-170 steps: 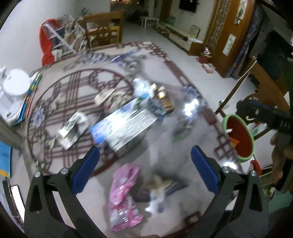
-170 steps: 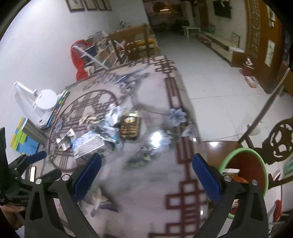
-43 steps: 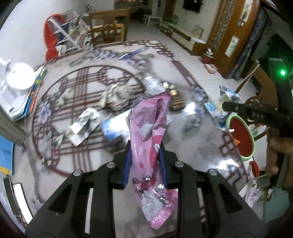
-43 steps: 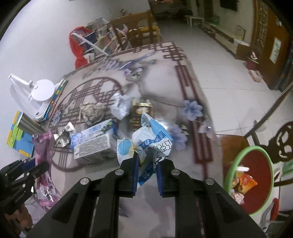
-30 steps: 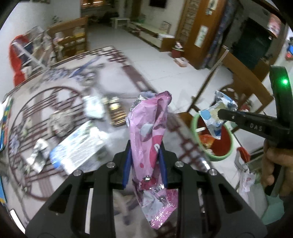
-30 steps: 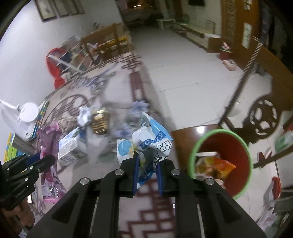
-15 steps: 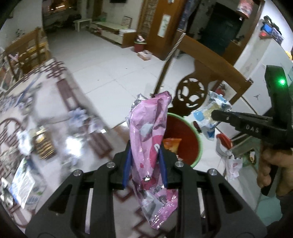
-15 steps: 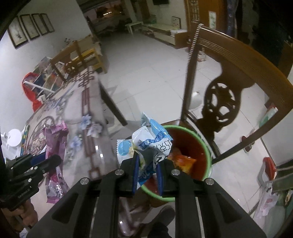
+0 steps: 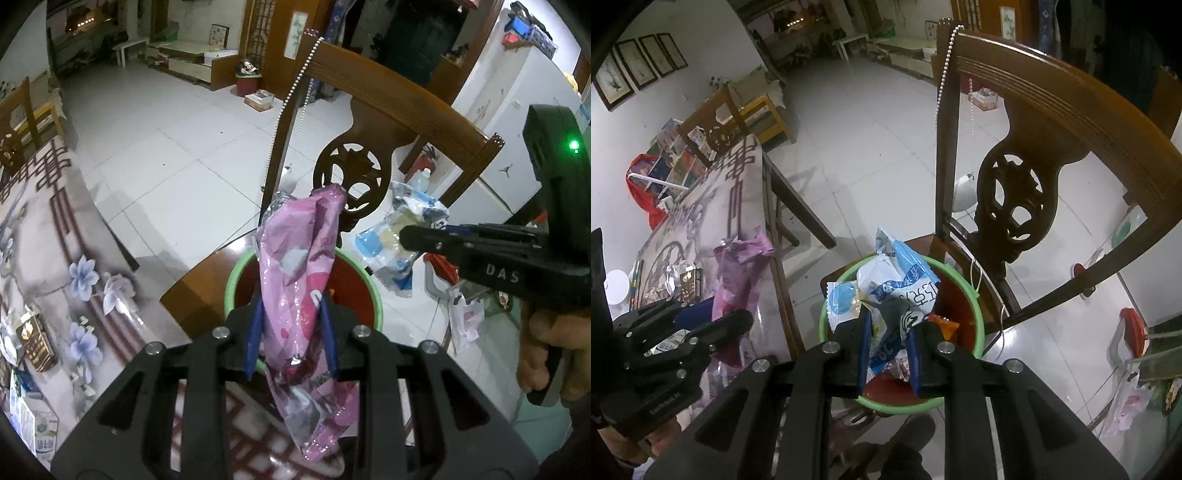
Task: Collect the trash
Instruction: 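Carry both bags over the bin and open both tools to drop them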
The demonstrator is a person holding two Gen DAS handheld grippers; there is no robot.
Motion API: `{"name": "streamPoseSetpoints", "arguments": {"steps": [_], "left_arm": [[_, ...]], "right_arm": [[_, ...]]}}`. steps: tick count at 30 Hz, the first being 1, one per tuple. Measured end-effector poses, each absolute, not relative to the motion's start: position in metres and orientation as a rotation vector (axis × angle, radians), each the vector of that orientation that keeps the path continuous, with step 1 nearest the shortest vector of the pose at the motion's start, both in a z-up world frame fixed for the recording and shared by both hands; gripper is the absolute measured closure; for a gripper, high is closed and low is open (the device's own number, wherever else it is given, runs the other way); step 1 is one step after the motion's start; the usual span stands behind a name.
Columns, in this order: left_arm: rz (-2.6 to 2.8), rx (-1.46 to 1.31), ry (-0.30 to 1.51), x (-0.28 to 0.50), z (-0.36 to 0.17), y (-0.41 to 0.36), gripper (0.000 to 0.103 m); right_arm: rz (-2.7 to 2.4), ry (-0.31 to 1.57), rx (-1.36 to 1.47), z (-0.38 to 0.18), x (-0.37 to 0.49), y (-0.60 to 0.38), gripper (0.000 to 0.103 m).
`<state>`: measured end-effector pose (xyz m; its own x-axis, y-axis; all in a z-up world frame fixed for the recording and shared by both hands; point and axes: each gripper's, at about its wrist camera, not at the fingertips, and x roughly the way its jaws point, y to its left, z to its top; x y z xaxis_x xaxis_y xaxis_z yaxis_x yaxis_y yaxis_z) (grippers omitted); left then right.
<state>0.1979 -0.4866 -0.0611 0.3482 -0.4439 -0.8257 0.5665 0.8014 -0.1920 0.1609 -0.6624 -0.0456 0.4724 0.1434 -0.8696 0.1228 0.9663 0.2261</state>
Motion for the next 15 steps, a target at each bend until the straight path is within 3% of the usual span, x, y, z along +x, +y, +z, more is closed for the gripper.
{"name": "streamPoseSetpoints", "arguments": {"steps": [2, 6, 9, 12, 14, 15], "left_arm": [[-0.654, 0.128, 1.037, 0.201, -0.065, -0.494, 0.072], [-0.634, 0.128, 1.036, 0.203, -0.067, -0.502, 0.042], [-0.623, 0.131, 1.027, 0.203, -0.066, -0.503, 0.028], [-0.603, 0.134, 1.017, 0.203, -0.065, -0.497, 0.022], [-0.586, 0.126, 1.019, 0.203, -0.065, -0.489, 0.019], [-0.578, 0.122, 1.020, 0.204, -0.065, -0.485, 0.018]], "right_arm": [[0.017, 1.087, 0.273, -0.048, 0.163, -0.664, 0.086], [0.028, 1.100, 0.265, -0.052, 0.168, -0.665, 0.080], [0.032, 1.099, 0.263, -0.053, 0.170, -0.666, 0.073], [0.035, 1.090, 0.265, -0.052, 0.171, -0.668, 0.052], [0.030, 1.086, 0.260, -0.052, 0.173, -0.668, 0.033], [0.029, 1.081, 0.257, -0.052, 0.173, -0.668, 0.029]]}}
